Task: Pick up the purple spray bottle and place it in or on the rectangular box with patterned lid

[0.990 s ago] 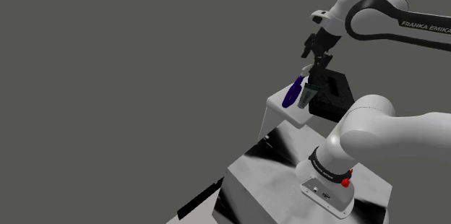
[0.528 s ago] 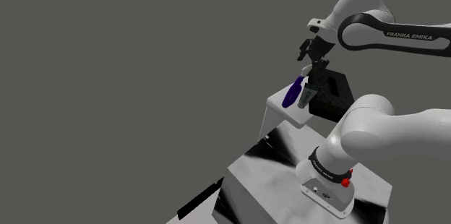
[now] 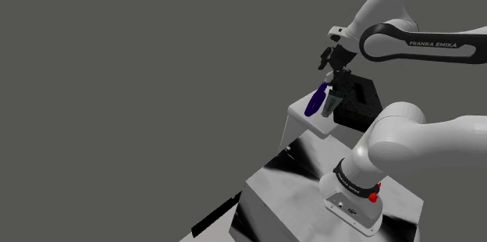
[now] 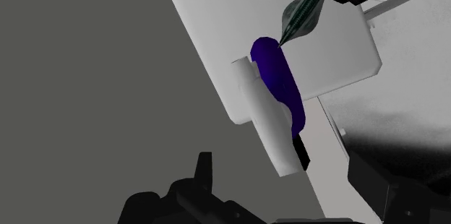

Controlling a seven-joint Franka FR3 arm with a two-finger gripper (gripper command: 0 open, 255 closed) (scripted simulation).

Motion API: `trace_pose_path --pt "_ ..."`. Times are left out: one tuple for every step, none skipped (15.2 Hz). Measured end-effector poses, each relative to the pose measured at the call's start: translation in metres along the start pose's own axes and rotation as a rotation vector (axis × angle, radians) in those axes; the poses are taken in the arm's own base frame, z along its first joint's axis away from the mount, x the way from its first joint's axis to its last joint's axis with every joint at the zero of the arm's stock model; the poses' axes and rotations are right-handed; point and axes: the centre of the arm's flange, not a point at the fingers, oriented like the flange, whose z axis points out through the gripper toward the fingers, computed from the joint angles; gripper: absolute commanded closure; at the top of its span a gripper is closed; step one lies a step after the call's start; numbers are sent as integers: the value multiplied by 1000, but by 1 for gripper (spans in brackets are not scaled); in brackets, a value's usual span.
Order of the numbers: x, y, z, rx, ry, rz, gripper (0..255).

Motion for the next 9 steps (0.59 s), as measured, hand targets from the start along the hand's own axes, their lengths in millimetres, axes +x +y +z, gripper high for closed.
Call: trace_pose_path --pt "0 0 0 0 0 0 0" --pt "0 0 0 0 0 0 0" --pt "0 0 0 0 0 0 255" --pt "0 0 0 0 0 0 255" --pt "0 0 0 0 0 0 255" --pt "0 0 0 0 0 0 255" --pt "0 0 0 0 0 0 255" --pt "0 0 0 0 0 0 255" --pt "0 0 0 0 0 0 255"
